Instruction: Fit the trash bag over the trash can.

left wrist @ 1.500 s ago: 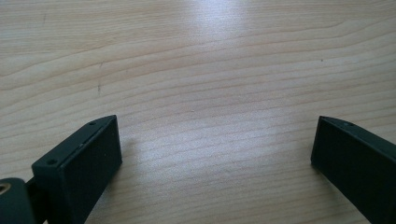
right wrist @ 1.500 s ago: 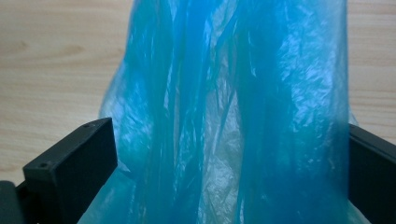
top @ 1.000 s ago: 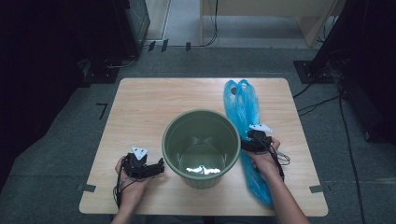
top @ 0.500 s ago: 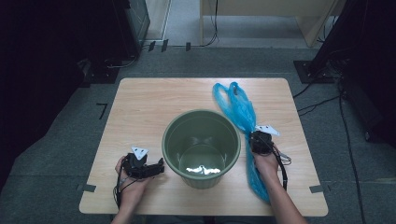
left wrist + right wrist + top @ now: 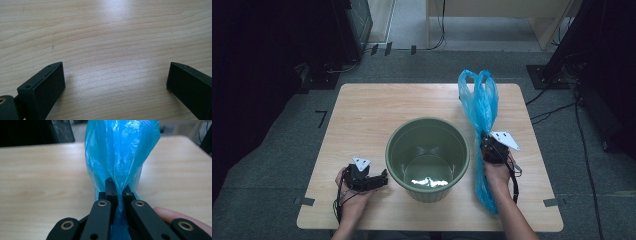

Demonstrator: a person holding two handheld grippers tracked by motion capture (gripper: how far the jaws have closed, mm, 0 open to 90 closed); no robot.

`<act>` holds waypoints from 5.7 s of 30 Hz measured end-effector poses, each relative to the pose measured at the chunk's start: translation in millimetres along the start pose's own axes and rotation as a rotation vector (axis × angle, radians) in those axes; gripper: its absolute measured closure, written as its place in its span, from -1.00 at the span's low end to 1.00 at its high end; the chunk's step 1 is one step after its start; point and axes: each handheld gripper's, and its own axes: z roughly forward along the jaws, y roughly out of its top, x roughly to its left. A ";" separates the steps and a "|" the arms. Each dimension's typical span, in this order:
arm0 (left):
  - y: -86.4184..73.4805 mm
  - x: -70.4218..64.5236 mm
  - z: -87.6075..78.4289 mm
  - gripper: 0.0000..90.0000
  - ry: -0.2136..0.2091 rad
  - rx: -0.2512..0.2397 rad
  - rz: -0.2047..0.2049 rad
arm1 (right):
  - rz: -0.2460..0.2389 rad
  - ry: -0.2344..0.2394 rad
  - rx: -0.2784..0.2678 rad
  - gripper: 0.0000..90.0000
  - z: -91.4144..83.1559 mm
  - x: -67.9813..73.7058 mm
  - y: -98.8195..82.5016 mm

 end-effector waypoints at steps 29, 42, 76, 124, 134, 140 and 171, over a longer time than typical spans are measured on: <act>0.0 -0.5 0.1 -0.97 0.003 -0.001 -0.003 | -0.026 0.063 -0.399 1.00 -78.1 52.9 90.0; 0.0 -0.7 0.2 -0.97 0.004 -0.002 -0.005 | -0.046 0.094 -0.509 1.00 -106.7 67.7 132.7; -0.1 -1.1 0.3 -0.97 0.003 -0.002 -0.005 | -0.028 0.181 -0.608 1.00 -99.6 154.8 167.0; 19.0 0.6 -39.3 -0.73 -0.016 -0.226 -0.123 | -0.168 0.332 -0.498 -0.24 -163.7 113.5 92.4; 64.3 -7.2 -101.7 -0.55 -0.153 -0.495 -0.192 | -0.112 0.310 -0.409 0.98 -128.4 90.0 106.4; 92.3 -19.4 -118.0 -0.45 -0.178 -0.575 -0.156 | -0.045 0.291 -0.348 0.71 -102.1 85.5 120.2; 130.5 -50.2 -138.3 -0.17 -0.271 -0.708 -0.100 | -0.086 0.356 -0.261 1.00 -79.7 120.4 139.3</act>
